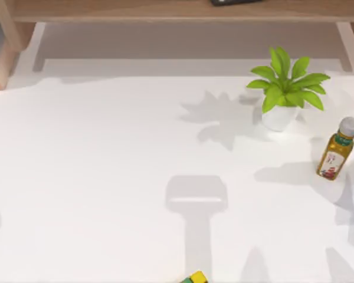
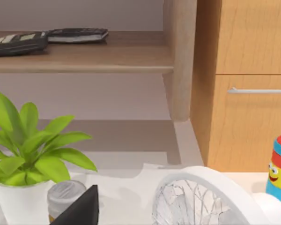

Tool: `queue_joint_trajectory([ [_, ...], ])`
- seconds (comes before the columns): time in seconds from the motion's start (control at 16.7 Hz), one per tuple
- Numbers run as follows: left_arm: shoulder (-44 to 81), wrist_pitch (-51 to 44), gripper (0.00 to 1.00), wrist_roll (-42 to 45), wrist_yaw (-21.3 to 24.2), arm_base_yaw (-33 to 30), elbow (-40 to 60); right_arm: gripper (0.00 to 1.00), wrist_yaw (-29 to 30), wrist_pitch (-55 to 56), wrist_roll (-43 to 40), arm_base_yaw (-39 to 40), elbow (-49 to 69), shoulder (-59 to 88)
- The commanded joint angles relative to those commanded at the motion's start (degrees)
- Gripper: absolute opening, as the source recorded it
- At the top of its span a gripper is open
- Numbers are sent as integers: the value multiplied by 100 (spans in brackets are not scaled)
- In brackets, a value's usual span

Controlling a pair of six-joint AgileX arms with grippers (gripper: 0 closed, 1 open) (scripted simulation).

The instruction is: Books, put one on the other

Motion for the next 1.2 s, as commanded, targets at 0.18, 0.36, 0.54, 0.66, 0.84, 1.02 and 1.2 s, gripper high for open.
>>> queue_joint_trajectory([
  [0.18, 0, 0, 8, 0, 0, 0, 0, 100, 0, 0, 0, 0, 0, 0],
  [0.36, 0, 0, 30, 0, 0, 0, 0, 100, 0, 0, 0, 0, 0, 0],
  [0.54, 0, 0, 53, 0, 0, 0, 0, 100, 0, 0, 0, 0, 0, 0],
  [0.66, 0, 0, 68, 0, 0, 0, 0, 100, 0, 0, 0, 0, 0, 0],
  [0.84, 0, 0, 90, 0, 0, 0, 0, 100, 0, 0, 0, 0, 0, 0],
  [1.02, 0, 0, 100, 0, 0, 0, 0, 100, 0, 0, 0, 0, 0, 0],
  [1.2, 0, 0, 100, 0, 0, 0, 0, 100, 0, 0, 0, 0, 0, 0],
])
